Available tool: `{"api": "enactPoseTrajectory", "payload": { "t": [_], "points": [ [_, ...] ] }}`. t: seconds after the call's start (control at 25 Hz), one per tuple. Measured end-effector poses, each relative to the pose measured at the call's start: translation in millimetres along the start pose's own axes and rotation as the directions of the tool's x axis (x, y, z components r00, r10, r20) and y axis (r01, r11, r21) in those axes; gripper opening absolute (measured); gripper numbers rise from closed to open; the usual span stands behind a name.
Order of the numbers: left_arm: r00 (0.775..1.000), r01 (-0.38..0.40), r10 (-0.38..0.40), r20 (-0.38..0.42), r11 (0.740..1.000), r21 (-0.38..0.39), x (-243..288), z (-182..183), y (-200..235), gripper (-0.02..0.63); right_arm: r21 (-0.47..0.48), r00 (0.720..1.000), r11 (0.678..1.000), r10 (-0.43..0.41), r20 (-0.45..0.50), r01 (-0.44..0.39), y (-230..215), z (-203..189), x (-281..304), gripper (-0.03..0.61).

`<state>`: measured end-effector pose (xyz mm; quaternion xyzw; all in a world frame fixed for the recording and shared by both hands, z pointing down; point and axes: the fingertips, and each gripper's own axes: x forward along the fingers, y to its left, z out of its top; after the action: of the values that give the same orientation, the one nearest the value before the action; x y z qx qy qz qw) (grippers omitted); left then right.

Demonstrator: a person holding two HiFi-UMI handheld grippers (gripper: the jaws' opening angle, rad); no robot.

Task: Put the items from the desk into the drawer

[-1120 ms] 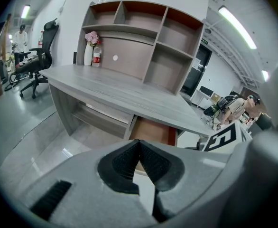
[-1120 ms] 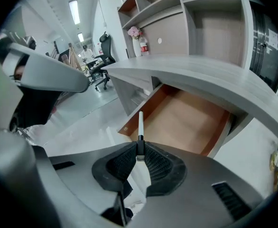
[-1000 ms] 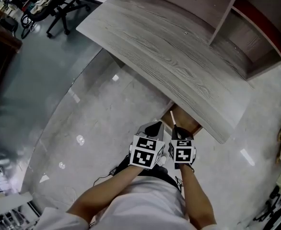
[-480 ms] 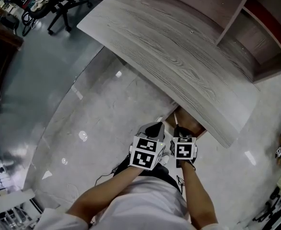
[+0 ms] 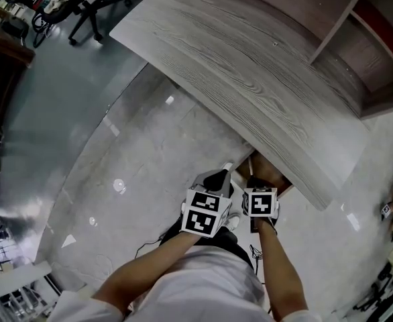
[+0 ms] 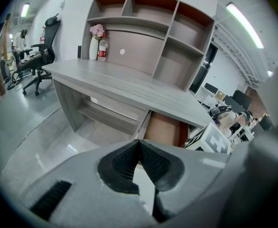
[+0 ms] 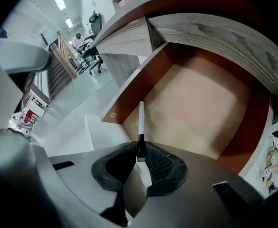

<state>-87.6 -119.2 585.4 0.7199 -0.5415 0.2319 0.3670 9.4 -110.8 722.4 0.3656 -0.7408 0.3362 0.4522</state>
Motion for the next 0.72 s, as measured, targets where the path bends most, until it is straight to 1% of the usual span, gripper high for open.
{"api": "enactPoseTrajectory", "payload": {
  "t": [0.16, 0.32, 0.52, 0.72],
  "points": [
    [1.0, 0.003, -0.003, -0.004, 1.0, 0.002, -0.9, 0.0, 1.2, 0.002, -0.003, 1.0, 1.0, 0.019, 0.024, -0.019, 5.6, 4.7, 1.3, 0.059],
    [1.0, 0.007, -0.007, -0.004, 1.0, 0.005, 1.3, 0.8, -1.5, 0.002, 0.01, 0.999, 0.999, 0.031, 0.022, -0.031, 3.8, 3.3, 1.6, 0.081],
    [1.0, 0.015, -0.015, -0.011, 1.0, 0.017, -1.6, -2.3, -6.5, 0.002, 0.005, 0.999, 1.0, 0.024, 0.048, -0.024, 5.3, 5.1, -8.4, 0.08],
    [0.999, 0.034, -0.034, 0.001, 0.999, 0.04, -8.1, -5.0, -22.7, 0.002, 0.013, 0.993, 1.0, 0.026, 0.117, -0.027, 9.6, 6.5, -34.1, 0.055]
  ]
}}
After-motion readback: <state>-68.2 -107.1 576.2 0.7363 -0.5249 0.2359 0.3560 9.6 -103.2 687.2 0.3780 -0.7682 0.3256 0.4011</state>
